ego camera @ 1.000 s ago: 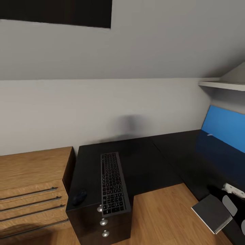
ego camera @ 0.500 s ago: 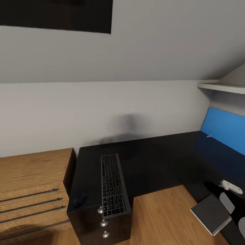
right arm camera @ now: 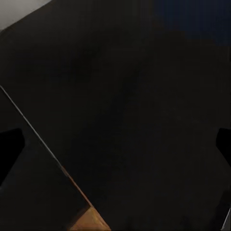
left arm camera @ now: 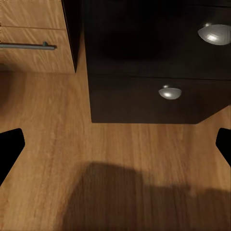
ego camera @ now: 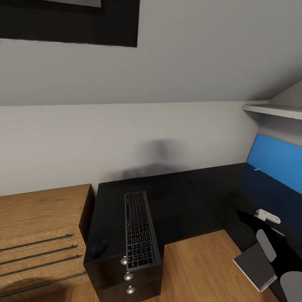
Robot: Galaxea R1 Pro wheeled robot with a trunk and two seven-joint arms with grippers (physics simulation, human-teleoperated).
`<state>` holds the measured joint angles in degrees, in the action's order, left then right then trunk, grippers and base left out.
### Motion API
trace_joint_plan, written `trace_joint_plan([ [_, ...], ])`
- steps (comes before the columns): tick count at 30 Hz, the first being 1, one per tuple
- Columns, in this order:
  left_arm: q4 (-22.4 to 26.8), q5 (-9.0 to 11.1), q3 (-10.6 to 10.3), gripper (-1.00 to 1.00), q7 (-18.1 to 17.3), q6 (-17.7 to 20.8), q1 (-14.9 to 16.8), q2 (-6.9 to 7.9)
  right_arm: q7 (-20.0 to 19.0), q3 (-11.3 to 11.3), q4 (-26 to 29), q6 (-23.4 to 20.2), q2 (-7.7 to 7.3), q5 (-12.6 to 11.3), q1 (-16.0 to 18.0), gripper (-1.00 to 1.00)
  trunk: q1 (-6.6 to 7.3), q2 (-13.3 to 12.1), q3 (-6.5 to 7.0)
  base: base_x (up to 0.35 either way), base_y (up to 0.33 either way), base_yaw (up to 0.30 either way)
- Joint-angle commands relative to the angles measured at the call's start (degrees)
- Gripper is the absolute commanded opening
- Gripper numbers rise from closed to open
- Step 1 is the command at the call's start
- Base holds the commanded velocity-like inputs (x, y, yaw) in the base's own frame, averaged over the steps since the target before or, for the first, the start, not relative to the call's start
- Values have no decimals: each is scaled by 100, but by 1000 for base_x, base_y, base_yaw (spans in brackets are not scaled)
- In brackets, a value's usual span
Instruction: In the bedroom, organize the workspace by keeping the computer under the desk, ensuring the monitor is on the desk, placing the keyboard on the desk next to the monitor, placing the mouse on the desk next to the keyboard, moving the folder from the swivel chair onto the desk next to the mouse, stacking the notebook on top of the folder with the pen on top of the notebook, and positioning the swivel chair next to the desk.
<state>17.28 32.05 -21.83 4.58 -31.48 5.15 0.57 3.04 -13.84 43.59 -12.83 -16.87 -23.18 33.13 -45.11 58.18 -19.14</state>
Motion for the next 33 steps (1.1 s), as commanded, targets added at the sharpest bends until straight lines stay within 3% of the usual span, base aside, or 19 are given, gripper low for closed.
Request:
trace_joint_plan([
  [1,4,11,-49,100,47,-17,3,5,38,6,147,-81,23,-58,-61,100,22,-37,12,0,0,0],
  [3,4,11,-49,100,45,-17,3,5,88,13,535,-232,126,-50,-264,100,66,-117,48,0,0,0],
  [4,4,7,-53,100,44,-17,3,5,194,22,930,-336,296,-26,-495,100,88,-157,65,0,0,0],
  [6,4,5,-55,100,43,-17,3,5,306,43,1191,-377,437,27,-652,100,132,-238,101,0,0,0],
  [7,4,4,-56,100,40,-16,3,5,447,85,1438,-403,596,139,-804,100,154,-278,119,0,0,0],
  [8,4,0,-59,100,37,-16,3,5,676,188,1777,-425,862,431,-1030,100,176,-318,137,0,0,0],
  [9,4,-1,-60,100,36,-16,3,5,747,225,1879,-430,957,554,-1101,100,176,-318,137,0,0,0],
  [10,4,-3,-61,100,35,-20,3,5,864,285,2054,-435,1152,816,-1244,100,176,-318,137,0,0,0],
  [14,4,-5,-59,100,34,-28,3,6,991,349,2306,-429,1546,1322,-1539,100,176,-318,137,0,0,0],
  [15,4,-5,-59,100,36,-36,3,11,1025,367,2389,-423,1732,1539,-1684,100,176,-318,137,0,0,0],
  [16,4,-6,-58,100,37,-39,3,13,1037,376,2419,-420,1820,1637,-1751,100,176,-318,137,0,0,0],
  [17,4,-6,-58,100,39,-46,3,13,1053,408,2475,-379,2160,2048,-2062,100,176,-318,137,0,0,0],
  [20,4,-4,-62,100,35,-33,3,7,1032,454,2424,-213,2291,2337,-2242,100,176,-318,137,0,0,0],
  [28,4,-1,-60,100,26,-18,3,5,1022,508,1766,586,2353,2556,-2586,100,176,-318,137,0,0,0],
  [29,4,-5,-61,100,25,-17,3,5,1011,516,1226,868,2354,2577,-2640,100,176,-318,137,0,0,0],
  [33,4,-6,-62,100,25,-17,3,5,1011,573,855,1295,2343,2681,-2649,100,176,-318,137,0,0,0],
])
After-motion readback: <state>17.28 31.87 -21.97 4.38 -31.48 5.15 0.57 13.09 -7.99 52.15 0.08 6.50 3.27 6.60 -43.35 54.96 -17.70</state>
